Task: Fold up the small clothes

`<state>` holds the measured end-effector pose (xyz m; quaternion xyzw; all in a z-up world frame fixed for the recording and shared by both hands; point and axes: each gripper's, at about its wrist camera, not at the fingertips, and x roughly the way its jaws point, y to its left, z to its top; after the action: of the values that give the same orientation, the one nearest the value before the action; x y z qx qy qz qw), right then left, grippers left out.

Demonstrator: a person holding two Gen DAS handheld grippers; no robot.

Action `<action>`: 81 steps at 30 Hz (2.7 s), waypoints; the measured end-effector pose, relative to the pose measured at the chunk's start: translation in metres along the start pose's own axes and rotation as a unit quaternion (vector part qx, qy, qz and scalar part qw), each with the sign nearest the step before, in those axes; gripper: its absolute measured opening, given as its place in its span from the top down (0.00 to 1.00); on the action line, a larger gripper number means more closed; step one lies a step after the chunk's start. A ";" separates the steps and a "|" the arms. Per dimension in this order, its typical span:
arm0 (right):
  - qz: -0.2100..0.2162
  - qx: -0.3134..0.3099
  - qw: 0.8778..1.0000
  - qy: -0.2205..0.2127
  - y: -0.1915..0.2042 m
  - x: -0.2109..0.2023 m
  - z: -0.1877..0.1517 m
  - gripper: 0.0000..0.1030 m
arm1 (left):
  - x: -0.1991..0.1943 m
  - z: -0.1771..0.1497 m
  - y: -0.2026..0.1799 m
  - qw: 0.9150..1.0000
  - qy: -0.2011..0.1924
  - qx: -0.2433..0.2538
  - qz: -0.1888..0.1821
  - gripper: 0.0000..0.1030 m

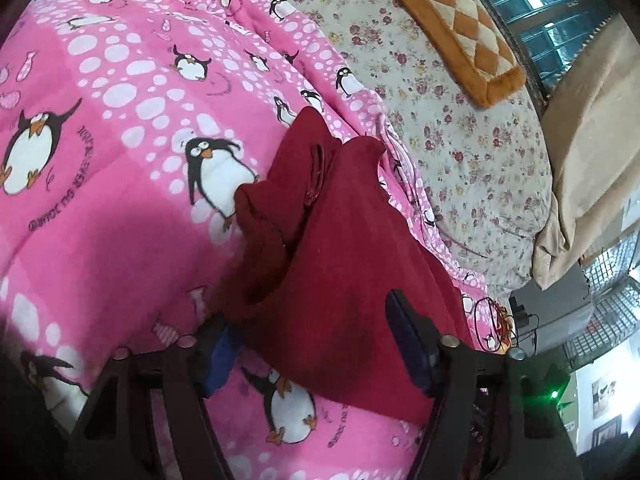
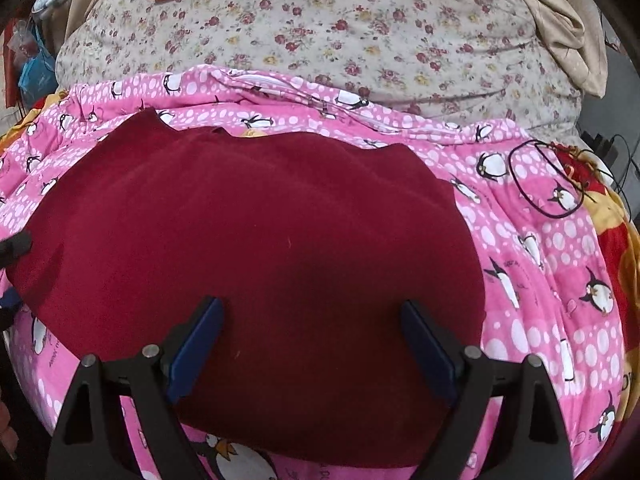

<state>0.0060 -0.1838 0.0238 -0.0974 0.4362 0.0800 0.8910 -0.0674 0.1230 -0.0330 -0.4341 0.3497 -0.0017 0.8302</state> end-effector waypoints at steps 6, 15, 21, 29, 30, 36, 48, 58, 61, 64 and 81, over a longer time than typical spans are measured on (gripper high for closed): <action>0.005 -0.001 1.000 -0.012 -0.002 -0.005 0.002 0.11 | -0.006 0.014 -0.009 0.997 -0.012 0.018 0.068 0.99; 0.235 -0.033 0.970 -0.045 0.034 -0.036 0.096 0.11 | -0.012 0.000 -0.011 0.991 -0.034 0.093 0.089 1.00; 0.345 0.000 0.935 0.075 0.110 0.032 0.164 0.11 | -0.013 -0.003 -0.020 0.986 -0.044 0.136 0.091 1.00; 0.314 0.006 0.925 0.212 0.173 0.108 0.186 0.11 | -0.016 -0.007 -0.053 0.967 -0.075 0.228 0.081 1.00; 0.302 -0.006 0.927 0.222 0.181 0.112 0.188 0.11 | -0.017 -0.007 -0.055 0.966 -0.078 0.233 0.077 1.00; 0.237 -0.090 0.934 0.252 0.225 0.123 0.198 0.11 | -0.018 -0.007 -0.064 0.963 -0.076 0.253 0.052 1.00; 0.122 -0.169 0.943 0.258 0.228 0.134 0.207 0.83 | -0.026 -0.012 -0.075 0.958 -0.086 0.274 0.028 1.00; 0.258 -0.015 0.954 0.151 0.099 0.069 0.220 0.87 | -0.044 -0.039 -0.111 0.929 -0.115 0.350 -0.037 1.00; 0.295 0.040 0.949 0.108 0.048 0.049 0.206 0.87 | -0.042 -0.053 -0.131 0.913 -0.107 0.391 -0.052 1.00; 0.321 0.086 0.940 0.071 -0.004 0.034 0.185 0.87 | -0.035 -0.073 -0.154 0.897 -0.088 0.427 -0.065 1.00; 0.329 0.168 0.926 0.082 -0.168 0.099 0.114 0.87 | 0.070 -0.189 -0.240 0.858 0.030 0.511 -0.041 1.00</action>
<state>0.1911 -0.3132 0.0311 0.1964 0.5222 0.2858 0.7792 -0.0526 -0.1840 0.0280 0.0377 0.3061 -0.2273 0.9237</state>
